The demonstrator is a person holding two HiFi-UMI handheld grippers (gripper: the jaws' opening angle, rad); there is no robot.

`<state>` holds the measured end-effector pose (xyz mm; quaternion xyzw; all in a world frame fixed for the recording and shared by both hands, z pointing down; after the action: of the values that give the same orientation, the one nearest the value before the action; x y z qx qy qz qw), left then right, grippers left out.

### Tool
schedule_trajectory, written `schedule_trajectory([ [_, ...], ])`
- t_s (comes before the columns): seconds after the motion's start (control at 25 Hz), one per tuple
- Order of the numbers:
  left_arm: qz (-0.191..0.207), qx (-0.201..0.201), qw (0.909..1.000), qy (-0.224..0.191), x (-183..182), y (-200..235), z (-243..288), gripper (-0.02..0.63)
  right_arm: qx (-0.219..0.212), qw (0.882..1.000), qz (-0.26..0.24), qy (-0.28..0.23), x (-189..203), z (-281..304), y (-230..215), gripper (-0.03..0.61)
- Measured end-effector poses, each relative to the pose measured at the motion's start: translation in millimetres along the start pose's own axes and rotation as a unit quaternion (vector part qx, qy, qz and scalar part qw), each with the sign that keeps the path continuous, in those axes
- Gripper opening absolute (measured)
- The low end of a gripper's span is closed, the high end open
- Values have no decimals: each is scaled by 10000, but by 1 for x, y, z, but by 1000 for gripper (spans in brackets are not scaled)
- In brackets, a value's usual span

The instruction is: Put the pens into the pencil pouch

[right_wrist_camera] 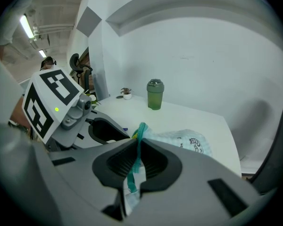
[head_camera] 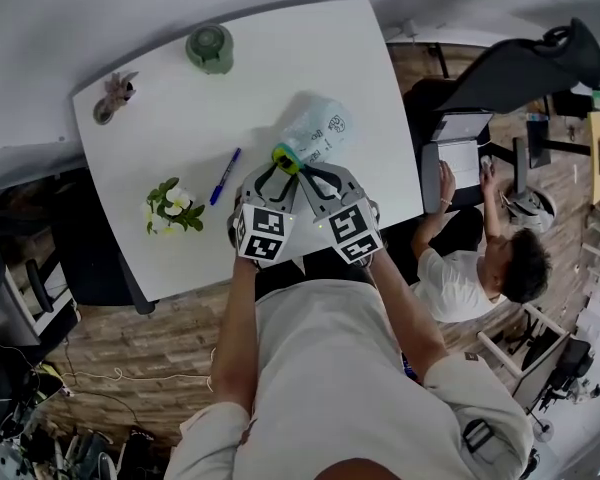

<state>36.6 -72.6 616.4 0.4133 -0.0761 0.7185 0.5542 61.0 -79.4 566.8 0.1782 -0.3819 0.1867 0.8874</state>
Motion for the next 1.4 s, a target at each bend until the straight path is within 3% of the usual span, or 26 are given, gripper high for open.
schedule_trajectory([
  [0.24,-90,-326,9993,-157,9,19,-27,169,-64,9999,-79,-14,-5,5,4,26],
  [0.4,-209,-750,9967,-244,19,41,-45,169,-124,9998,-134,-7,-8,9,7,26],
  [0.92,-731,-1982,9771,-260,59,99,-85,169,-321,9990,-305,47,-14,22,15,26],
  [1.4,-768,-2174,9730,101,79,120,-84,129,-425,9986,-305,103,-13,29,18,26],
])
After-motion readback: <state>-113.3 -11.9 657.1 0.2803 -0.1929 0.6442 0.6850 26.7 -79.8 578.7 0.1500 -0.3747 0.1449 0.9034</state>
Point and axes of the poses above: the fingertips, and each gripper's own axes: z forward along the fingers, y to its left, x out of its underside, the point moved 1 cm from there along -z, backward along the fingers, and after that the axes turned 14 degrees about -z, right-handed, at the moved point
